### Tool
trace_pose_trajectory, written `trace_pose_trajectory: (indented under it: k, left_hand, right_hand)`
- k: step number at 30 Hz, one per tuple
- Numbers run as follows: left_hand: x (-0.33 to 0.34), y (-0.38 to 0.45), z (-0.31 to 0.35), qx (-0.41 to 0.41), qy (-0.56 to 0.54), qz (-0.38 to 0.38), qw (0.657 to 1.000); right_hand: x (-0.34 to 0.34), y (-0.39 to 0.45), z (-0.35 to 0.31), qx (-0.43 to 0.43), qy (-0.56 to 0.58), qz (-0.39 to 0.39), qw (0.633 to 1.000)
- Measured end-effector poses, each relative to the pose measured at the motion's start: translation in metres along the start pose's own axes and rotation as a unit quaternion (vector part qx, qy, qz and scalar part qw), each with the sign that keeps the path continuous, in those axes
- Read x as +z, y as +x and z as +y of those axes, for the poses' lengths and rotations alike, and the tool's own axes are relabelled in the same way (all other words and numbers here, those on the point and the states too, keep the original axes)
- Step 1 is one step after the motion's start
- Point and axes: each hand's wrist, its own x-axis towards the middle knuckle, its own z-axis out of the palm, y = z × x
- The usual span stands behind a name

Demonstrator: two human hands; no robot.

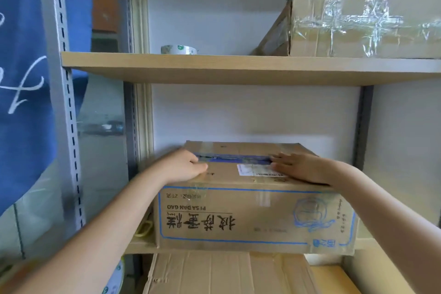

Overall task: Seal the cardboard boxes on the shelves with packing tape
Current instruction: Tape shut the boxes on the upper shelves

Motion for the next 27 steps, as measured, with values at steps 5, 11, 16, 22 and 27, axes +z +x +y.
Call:
trace_pose_trajectory:
  k: [5,11,16,22,27]
  left_hand:
    - [-0.008,0.001,0.023,0.032,0.042,-0.053,0.997]
    - [-0.006,0.024,0.032,0.067,0.045,0.216,0.973]
    - [0.023,0.063,0.024,-0.047,-0.014,0.004,0.999]
    - [0.028,0.074,0.02,-0.144,-0.141,0.06,0.978]
    - [0.024,0.069,0.024,-0.183,-0.118,0.056,0.974]
  right_hand:
    - [-0.002,0.004,0.034,0.007,0.096,0.056,0.994]
    - [-0.011,0.011,0.065,0.039,0.075,0.056,0.995]
    - [-0.001,0.02,0.074,0.088,0.099,0.079,0.988]
    - [0.0,0.032,0.084,0.19,0.087,0.045,0.977]
    - [0.003,0.029,0.085,0.207,0.092,0.045,0.973]
